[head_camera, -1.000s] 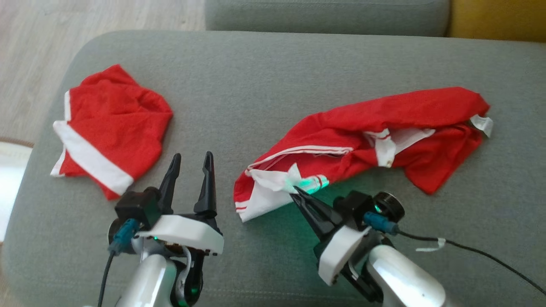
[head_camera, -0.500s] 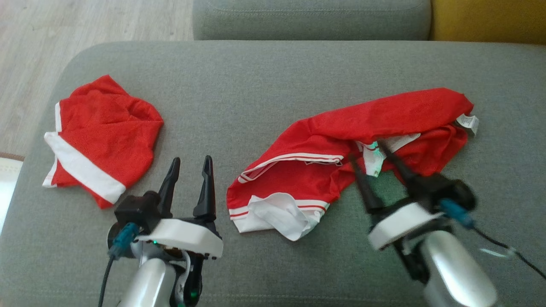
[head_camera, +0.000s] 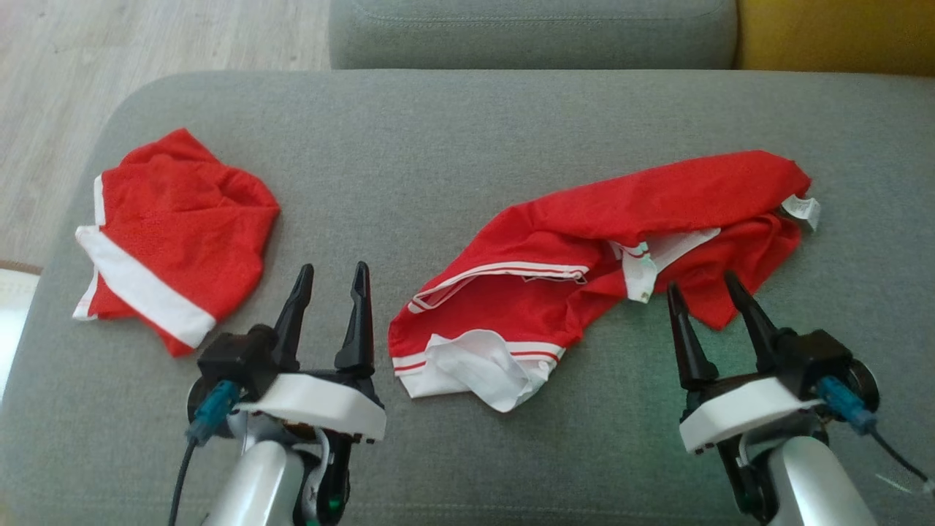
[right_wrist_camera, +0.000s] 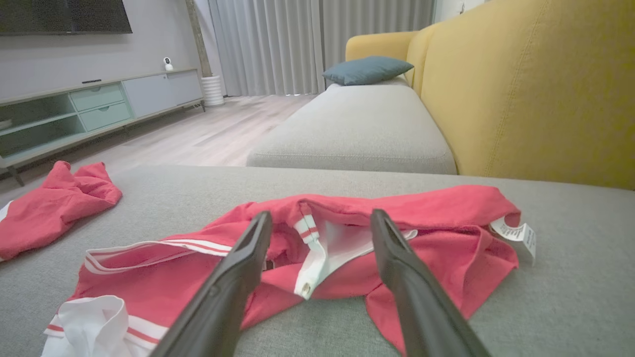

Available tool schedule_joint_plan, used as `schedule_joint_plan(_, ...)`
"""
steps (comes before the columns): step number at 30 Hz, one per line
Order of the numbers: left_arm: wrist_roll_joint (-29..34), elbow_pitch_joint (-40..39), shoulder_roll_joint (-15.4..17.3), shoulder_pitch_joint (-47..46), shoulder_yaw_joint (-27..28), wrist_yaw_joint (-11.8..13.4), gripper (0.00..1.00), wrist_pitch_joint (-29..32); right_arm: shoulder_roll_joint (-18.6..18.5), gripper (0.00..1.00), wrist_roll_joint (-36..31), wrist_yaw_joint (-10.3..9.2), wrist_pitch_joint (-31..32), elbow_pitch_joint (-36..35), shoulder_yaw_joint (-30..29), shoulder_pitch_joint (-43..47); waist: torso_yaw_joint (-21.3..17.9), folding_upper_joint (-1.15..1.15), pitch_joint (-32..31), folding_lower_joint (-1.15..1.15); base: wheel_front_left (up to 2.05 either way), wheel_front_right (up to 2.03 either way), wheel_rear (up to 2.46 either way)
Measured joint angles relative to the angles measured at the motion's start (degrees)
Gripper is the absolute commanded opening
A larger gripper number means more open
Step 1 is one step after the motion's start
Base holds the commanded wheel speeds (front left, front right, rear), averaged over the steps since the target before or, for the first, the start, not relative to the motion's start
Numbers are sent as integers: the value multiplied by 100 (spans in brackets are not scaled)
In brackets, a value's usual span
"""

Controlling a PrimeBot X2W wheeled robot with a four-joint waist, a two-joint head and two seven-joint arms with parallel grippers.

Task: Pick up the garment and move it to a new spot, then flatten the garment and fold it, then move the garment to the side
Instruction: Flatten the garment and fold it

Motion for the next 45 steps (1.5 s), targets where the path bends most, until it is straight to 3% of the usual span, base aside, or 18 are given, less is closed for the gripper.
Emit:
schedule_joint_plan(9,0,47,1,-9,-64,-2,100,0,8,100,140,0,324,617,-118,-455,275,0,234,0,0,0,0)
schedule_joint_plan(18,0,60,1,-65,-153,1,100,0,9,100,57,0,174,1629,-356,-1064,609,0,603,0,0,0,0)
schedule_joint_plan(19,0,60,1,-81,-156,0,100,0,8,95,52,0,141,1735,-368,-1127,636,0,638,0,0,0,0)
schedule_joint_plan(20,0,64,1,-109,-158,0,100,0,8,24,64,0,110,1841,-368,-1200,662,0,667,0,0,0,0)
schedule_joint_plan(21,0,65,1,-148,-158,1,100,0,8,0,68,0,69,1922,-348,-1263,684,0,688,0,0,0,0)
schedule_joint_plan(29,0,116,0,-208,-158,2,100,0,7,0,175,0,-281,2014,-185,-1661,710,0,653,0,0,0,0)
schedule_joint_plan(35,-10,126,0,-207,-176,25,100,0,-52,0,-11,0,-123,1644,-71,-2231,774,0,462,0,0,0,0)
schedule_joint_plan(39,-120,91,0,-203,-190,57,100,0,-506,0,-85,0,380,1558,383,-2892,908,0,454,0,0,0,0)
schedule_joint_plan(45,-276,51,0,-203,-271,112,100,0,-1291,0,357,0,1007,1857,755,-3848,1216,0,558,0,0,0,0)
